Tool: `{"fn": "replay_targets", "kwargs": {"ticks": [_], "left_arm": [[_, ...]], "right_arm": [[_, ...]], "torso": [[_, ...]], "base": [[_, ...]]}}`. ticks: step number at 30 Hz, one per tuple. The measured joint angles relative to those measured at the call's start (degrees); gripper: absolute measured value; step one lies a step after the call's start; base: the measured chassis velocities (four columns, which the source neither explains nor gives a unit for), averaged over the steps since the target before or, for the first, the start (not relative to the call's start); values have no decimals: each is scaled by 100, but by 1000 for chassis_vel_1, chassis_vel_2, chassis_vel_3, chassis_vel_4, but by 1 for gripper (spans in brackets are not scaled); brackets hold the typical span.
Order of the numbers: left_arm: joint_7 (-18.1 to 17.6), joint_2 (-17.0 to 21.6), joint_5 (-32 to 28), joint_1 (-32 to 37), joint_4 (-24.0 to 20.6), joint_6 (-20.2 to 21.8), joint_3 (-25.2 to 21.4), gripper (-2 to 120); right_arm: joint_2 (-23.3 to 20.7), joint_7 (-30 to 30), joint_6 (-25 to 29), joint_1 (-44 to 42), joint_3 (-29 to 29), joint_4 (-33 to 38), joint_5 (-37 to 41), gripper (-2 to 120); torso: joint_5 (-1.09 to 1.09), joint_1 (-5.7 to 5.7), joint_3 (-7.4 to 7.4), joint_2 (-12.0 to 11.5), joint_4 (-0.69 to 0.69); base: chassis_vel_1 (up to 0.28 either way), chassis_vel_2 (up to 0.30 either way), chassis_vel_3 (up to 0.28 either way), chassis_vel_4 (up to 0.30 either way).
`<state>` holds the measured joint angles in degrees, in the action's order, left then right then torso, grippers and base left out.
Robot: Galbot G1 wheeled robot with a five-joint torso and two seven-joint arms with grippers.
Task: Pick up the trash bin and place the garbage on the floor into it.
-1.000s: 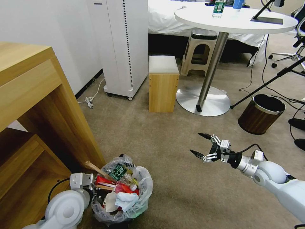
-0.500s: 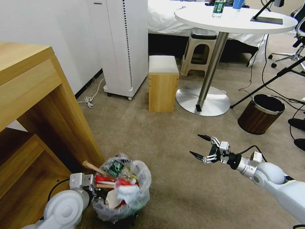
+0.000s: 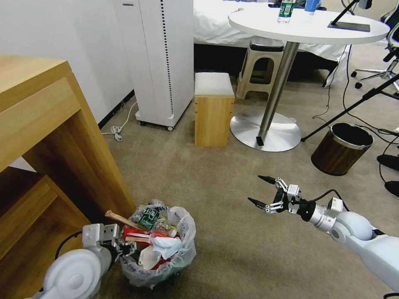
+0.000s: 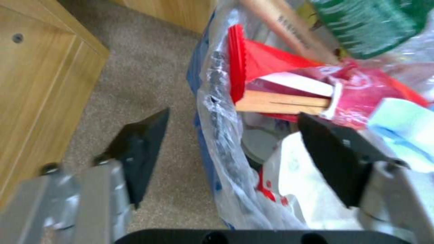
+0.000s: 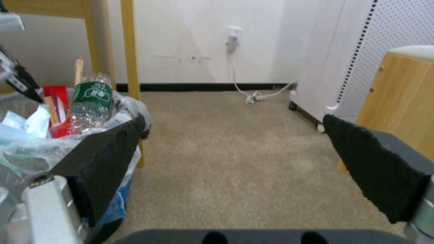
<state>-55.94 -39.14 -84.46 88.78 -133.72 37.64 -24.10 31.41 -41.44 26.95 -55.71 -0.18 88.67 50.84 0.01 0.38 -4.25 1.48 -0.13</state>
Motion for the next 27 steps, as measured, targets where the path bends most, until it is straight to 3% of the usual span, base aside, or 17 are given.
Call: {"fn": "replay_targets", "kwargs": {"ticks": [3, 8, 9, 10, 13, 15, 17, 18, 20, 21, 22, 25, 27], "left_arm": [[4, 24, 38, 363, -296, 2, -325, 95], [108, -105, 304, 654, -568, 30, -699, 99], [331, -263, 706, 829, -680, 29, -900, 100], [331, -263, 706, 829, -680, 29, -900, 100], [1195, -903, 2271, 1370, -819, -21, -1378, 100], [1348, -1088, 2557, 1483, -841, -21, -1462, 100], [2138, -1633, 3733, 1846, -895, -73, -1570, 100], [2138, -1633, 3733, 1846, -895, -73, -1570, 100], [3095, -2073, 5238, 2079, -748, -635, -1626, 100], [3304, -2211, 5649, 2092, -624, -1000, -1622, 100], [3304, -2211, 5649, 2092, -624, -1000, -1622, 100], [3710, -2606, 6304, 2013, -259, -2080, -1663, 100], [3765, -2665, 6394, 2003, -197, -2243, -1666, 100]], "right_arm": [[47, -11, -2, -4, 19, -10, -14, 100], [125, 12, -3, -91, 216, -20, -23, 100], [229, 100, -15, -242, 539, 29, 0, 100], [229, 100, -15, -242, 539, 29, 0, 100], [537, 254, -76, -874, 1509, 274, 32, 100], [590, 260, -77, -1035, 1700, 335, 25, 100], [781, 255, -53, -1513, 2199, 436, -85, 100], [781, 255, -53, -1513, 2199, 436, -85, 100], [975, 241, -23, -1851, 2541, 517, -200, 100], [1070, 244, -17, -1972, 2685, 559, -233, 100], [1070, 244, -17, -1972, 2685, 559, -233, 100], [1494, 505, -95, -2341, 3300, 847, -386, 100], [1607, 644, -146, -2430, 3460, 941, -452, 100]], "torso": [[0, 0, 0, 0, 0], [0, 0, 0, 0, 1], [0, 0, 0, 0, 1], [0, 0, 0, 0, 1], [0, 0, 1, 0, 1], [-1, 0, 1, 0, 1], [-1, 0, 1, 0, 0], [-1, 0, 1, 0, 0], [4, -1, 1, 0, 1], [2, -1, 1, 0, 1], [2, -1, 1, 0, 1], [0, 0, 1, 0, 0], [0, 0, 1, 0, 0]], "base": [[0, 0, 0, 0], [0, 0, 0, 0], [0, 0, 0, 0], [0, 0, 0, 0], [0, 0, 0, 0], [0, 0, 0, 0], [0, 0, 0, 0], [0, 0, 0, 0], [0, 0, 0, 0], [0, 0, 0, 0], [0, 0, 0, 0], [0, 0, 0, 0], [0, 0, 0, 0]]}}
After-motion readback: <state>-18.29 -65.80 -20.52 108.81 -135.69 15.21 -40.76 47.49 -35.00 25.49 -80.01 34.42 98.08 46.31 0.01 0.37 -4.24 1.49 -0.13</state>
